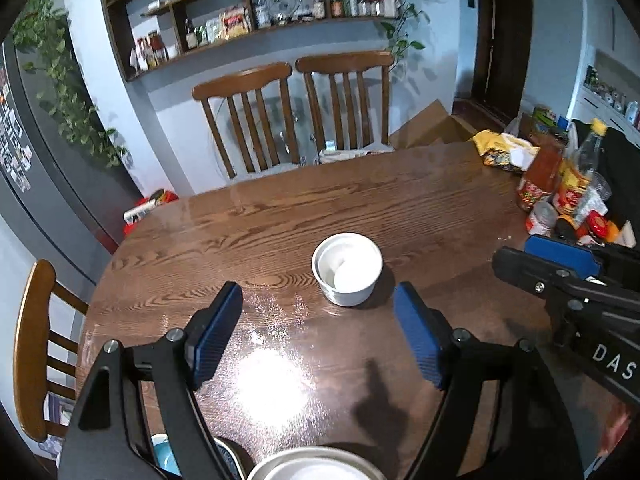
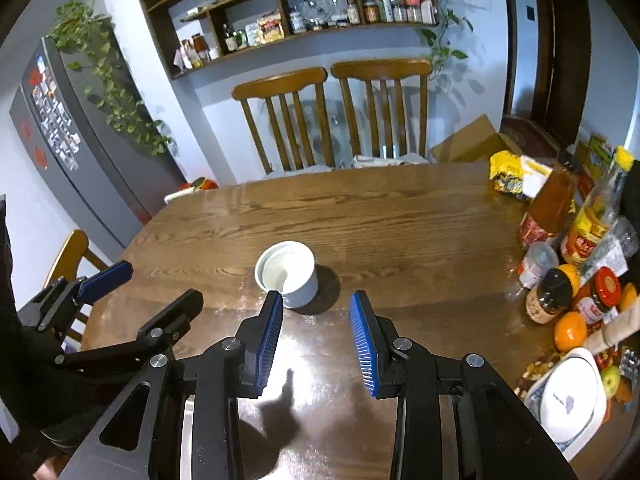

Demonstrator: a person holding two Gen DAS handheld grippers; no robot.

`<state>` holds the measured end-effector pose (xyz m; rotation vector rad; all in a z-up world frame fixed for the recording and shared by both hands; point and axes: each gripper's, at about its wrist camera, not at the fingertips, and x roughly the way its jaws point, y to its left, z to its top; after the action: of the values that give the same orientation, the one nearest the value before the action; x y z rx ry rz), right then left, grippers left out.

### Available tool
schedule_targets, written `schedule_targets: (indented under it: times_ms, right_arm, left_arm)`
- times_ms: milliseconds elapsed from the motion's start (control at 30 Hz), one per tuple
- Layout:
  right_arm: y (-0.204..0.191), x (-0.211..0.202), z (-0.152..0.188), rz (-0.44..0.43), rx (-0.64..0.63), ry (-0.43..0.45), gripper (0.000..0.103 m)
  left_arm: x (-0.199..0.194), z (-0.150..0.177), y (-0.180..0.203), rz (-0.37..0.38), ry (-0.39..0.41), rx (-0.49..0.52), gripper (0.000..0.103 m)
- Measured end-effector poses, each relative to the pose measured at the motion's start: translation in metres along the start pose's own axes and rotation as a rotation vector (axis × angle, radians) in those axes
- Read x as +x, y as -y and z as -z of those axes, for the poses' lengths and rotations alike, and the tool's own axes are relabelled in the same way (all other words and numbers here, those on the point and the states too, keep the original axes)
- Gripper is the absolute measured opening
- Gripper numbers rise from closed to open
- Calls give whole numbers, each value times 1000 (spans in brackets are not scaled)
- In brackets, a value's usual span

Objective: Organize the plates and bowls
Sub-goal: 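Move both grippers to the small white ramekin, then grip the white ramekin's rim with both grippers and lift it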

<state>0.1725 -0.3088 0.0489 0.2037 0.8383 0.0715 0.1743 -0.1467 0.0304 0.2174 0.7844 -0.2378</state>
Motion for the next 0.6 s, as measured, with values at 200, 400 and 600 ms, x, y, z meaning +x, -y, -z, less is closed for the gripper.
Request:
schedule_targets:
  times_ms: [200, 400, 600]
  right_arm:
    - [6, 55, -8, -30, 43, -63, 35]
    - [9, 105, -9, -77, 84, -114, 35]
    - [12, 147, -9, -117, 140, -156, 35]
  left_arm:
    - [56, -4, -19, 27, -103, -106, 77]
    - [96, -3, -24, 25, -136, -138, 77]
    - [133, 1, -22, 18, -198, -136, 76]
